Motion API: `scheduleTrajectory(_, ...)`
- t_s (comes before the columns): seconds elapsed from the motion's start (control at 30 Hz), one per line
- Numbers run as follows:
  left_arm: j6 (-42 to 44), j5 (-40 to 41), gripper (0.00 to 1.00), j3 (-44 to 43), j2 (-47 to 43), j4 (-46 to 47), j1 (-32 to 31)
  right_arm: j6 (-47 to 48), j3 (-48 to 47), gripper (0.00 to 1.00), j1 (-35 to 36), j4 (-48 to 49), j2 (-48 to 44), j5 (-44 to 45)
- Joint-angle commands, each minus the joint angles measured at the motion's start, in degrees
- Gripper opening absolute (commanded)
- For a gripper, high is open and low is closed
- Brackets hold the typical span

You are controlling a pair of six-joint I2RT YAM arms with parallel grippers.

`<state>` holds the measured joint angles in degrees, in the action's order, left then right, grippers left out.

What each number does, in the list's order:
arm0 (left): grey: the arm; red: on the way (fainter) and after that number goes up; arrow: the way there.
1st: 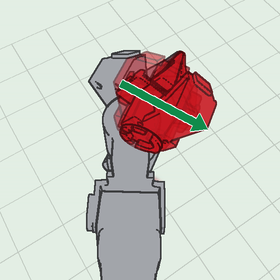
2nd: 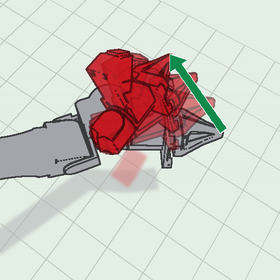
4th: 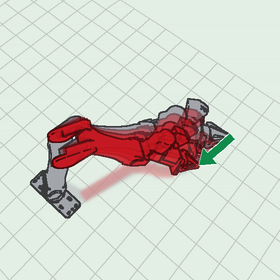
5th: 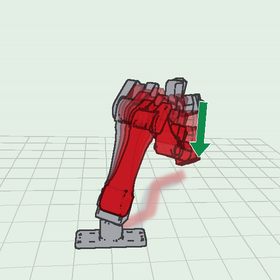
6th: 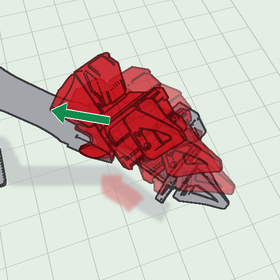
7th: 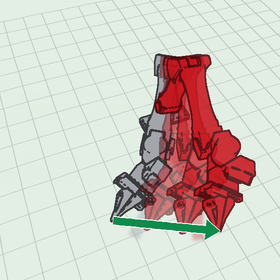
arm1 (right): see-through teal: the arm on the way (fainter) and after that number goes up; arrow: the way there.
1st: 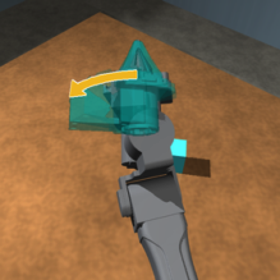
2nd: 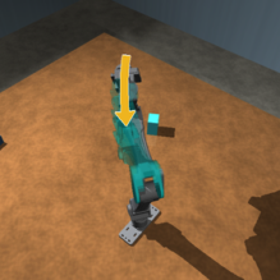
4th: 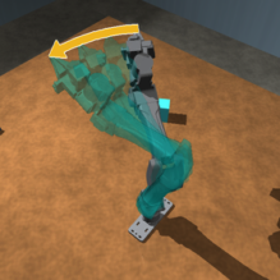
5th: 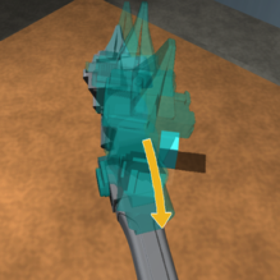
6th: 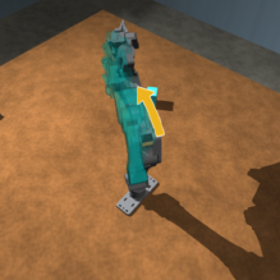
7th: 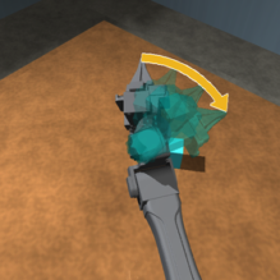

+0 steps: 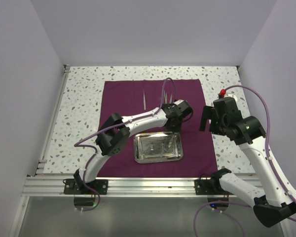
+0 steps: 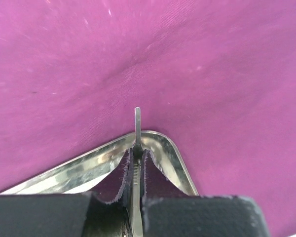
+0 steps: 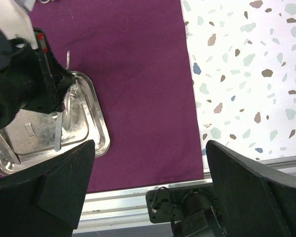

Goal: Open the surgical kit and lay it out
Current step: Pick up the medical item from the container, then place the medical item in the surgical kit, then adjust the container in the surgical kit.

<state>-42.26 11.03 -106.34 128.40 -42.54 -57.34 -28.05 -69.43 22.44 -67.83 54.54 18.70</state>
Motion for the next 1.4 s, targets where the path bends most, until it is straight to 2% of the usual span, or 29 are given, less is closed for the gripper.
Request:
scheduleTrajectory(0.0, 2.5, 2.7, 0.0, -5.1, -7.7, -5.2, 1.1, -0.2, -0.9, 0.99, -0.1, 2.4, 0.2, 0.3)
scheduleTrajectory(0.17, 7.7, 5.0, 0.0, -1.5, -16.2, -8.6, 6.9, -1.7, -0.5, 0.98, 0.0, 4.4, 0.4, -0.4)
scheduleTrajectory(0.23, 11.1, 5.2, 0.0, 3.5, -18.5, -5.6, 10.3, -2.5, -0.1, 0.98, 0.0, 5.0, 0.3, -1.0)
scheduleTrajectory(0.37, 22.1, 7.8, 0.0, 7.9, -20.6, 0.3, 20.1, -3.8, 0.4, 0.98, -0.1, 6.7, -0.2, -1.9)
scheduleTrajectory(0.57, 30.8, 8.0, 0.0, 9.3, -15.4, 7.6, 31.3, -3.9, -0.2, 0.99, -0.1, 8.2, 0.5, -2.4)
scheduleTrajectory(0.73, 31.9, 5.2, 0.0, 5.7, -7.7, 9.4, 39.0, -3.7, -0.4, 0.98, -0.1, 9.2, 1.5, -2.8)
scheduleTrajectory(0.8, 31.7, 3.9, 0.0, 5.1, -4.6, 11.0, 40.2, -3.6, -0.4, 0.98, 0.0, 9.4, 1.9, -3.1)
scheduleTrajectory(0.87, 32.2, 2.9, 0.12, 4.7, -1.9, 13.6, 41.4, -3.6, -0.4, 0.98, -0.1, 9.3, 2.1, -3.3)
scheduleTrajectory(0.9, 32.2, 2.6, 0.21, 3.3, -0.9, 13.6, 41.9, -3.5, -0.3, 0.98, -0.1, 9.3, 2.2, -3.4)
scheduleTrajectory(0.97, 31.9, 2.7, 0.27, 1.9, 1.7, 13.2, 42.3, -3.2, -0.2, 0.98, 0.0, 9.0, 2.3, -3.5)
scheduleTrajectory(1.07, 30.8, 2.1, 0.51, 3.2, 1.1, 14.7, 42.7, -2.9, 0.2, 0.98, 0.0, 9.0, 2.5, -3.9)
scheduleTrajectory(1.13, 29.9, 2.7, 0.62, 4.2, 0.1, 13.8, 42.6, -2.8, 0.4, 0.98, 0.0, 9.3, 2.8, -4.4)
scheduleTrajectory(1.27, 24.7, 3.2, 0.62, 9.3, -9.2, 10.9, 42.0, -2.8, 0.8, 0.98, -0.1, 10.8, 3.0, -5.4)
scheduleTrajectory(1.37, 20.8, 2.3, 0.56, 18.3, -19.4, 10.0, 38.8, -2.8, 2.1, 0.98, -0.1, 12.5, 3.1, -6.3)
